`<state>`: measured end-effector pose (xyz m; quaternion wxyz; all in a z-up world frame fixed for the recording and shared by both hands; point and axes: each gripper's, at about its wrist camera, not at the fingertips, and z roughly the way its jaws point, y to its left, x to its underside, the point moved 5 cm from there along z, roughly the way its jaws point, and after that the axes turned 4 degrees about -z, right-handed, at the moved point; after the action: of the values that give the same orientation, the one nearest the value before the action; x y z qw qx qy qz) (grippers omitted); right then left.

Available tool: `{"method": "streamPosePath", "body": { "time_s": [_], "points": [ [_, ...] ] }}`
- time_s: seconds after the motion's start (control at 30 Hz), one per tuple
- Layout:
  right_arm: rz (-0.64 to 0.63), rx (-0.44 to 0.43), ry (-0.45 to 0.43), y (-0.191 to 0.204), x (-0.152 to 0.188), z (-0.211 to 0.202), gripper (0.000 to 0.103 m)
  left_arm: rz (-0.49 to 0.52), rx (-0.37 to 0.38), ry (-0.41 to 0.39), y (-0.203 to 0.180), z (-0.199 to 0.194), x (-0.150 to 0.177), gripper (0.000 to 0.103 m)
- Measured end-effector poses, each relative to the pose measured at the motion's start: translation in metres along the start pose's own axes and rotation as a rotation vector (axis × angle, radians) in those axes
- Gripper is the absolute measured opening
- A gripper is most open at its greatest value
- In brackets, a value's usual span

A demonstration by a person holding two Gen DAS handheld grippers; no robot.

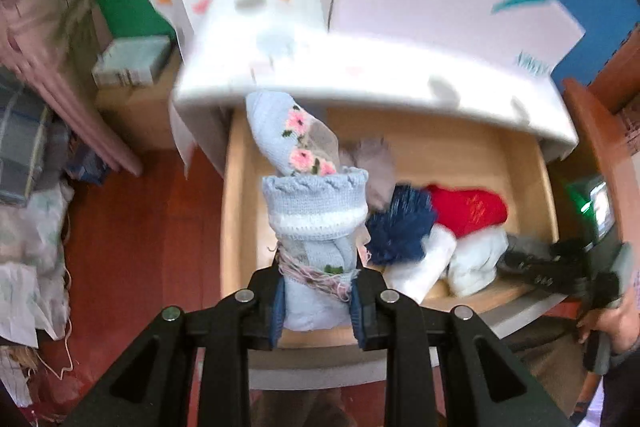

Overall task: Take underwear out of drawer
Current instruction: 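Lift the floral sock out of the drawer over the white box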

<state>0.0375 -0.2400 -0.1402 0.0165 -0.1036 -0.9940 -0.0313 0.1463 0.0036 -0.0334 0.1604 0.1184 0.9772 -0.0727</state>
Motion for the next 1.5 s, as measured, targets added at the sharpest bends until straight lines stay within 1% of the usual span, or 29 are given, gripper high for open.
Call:
{"method": "streamPosePath", "body": {
  "time_s": [0.1, 0.23, 0.3, 0.4, 0.5, 0.63, 0.7, 0.8, 0.9, 0.93, 1.1, 1.13, 1.23, 1.33, 1.5],
  "points": [
    [-0.003, 0.013, 0.003, 0.004, 0.000, 0.002, 0.038, -0.002, 0.000, -0.061, -0.001, -0.022, -0.021, 0.025],
    [0.005, 0.028, 0.009, 0.005, 0.001, 0.004, 0.038, -0.007, -0.007, -0.164, 0.005, -0.065, -0.053, 0.025],
    [0.008, 0.034, 0.011, 0.007, 0.001, 0.005, 0.038, -0.010, -0.002, -0.199, 0.004, -0.083, -0.069, 0.025],
    [0.021, 0.038, 0.013, 0.009, 0.002, 0.007, 0.038, 0.000, -0.004, -0.266, -0.001, -0.110, -0.099, 0.025],
    [0.031, 0.034, 0.014, 0.011, 0.001, 0.011, 0.038, 0.014, -0.006, -0.311, -0.012, -0.128, -0.127, 0.025],
    [0.030, 0.024, 0.020, 0.006, 0.001, 0.011, 0.038, 0.040, 0.013, -0.330, -0.035, -0.135, -0.164, 0.025],
    [0.034, 0.017, 0.016, 0.003, 0.003, 0.010, 0.038, 0.061, 0.026, -0.333, -0.050, -0.131, -0.186, 0.025],
    [0.053, 0.001, 0.011, 0.000, 0.004, 0.009, 0.038, 0.091, 0.027, -0.329, -0.067, -0.119, -0.209, 0.025],
    [0.058, 0.002, 0.016, -0.002, 0.004, 0.010, 0.038, 0.110, 0.029, -0.293, -0.083, -0.095, -0.227, 0.026],
    [0.055, 0.004, 0.016, -0.002, 0.004, 0.011, 0.038, 0.121, 0.015, -0.277, -0.089, -0.085, -0.233, 0.026],
    [0.060, -0.003, 0.025, -0.004, 0.001, 0.013, 0.038, 0.172, -0.007, -0.209, -0.107, -0.042, -0.238, 0.026],
    [0.058, -0.004, 0.024, -0.004, 0.001, 0.013, 0.038, 0.180, -0.015, -0.186, -0.110, -0.031, -0.238, 0.026],
    [0.068, -0.022, 0.022, -0.009, 0.000, 0.016, 0.038, 0.173, -0.059, -0.147, -0.109, -0.006, -0.238, 0.026],
    [0.070, -0.028, 0.020, -0.012, 0.001, 0.017, 0.038, 0.157, -0.068, -0.116, -0.107, 0.007, -0.235, 0.028],
    [0.064, -0.022, 0.026, -0.013, 0.001, 0.018, 0.038, 0.163, -0.073, -0.126, -0.110, 0.008, -0.235, 0.034]
  ]
}}
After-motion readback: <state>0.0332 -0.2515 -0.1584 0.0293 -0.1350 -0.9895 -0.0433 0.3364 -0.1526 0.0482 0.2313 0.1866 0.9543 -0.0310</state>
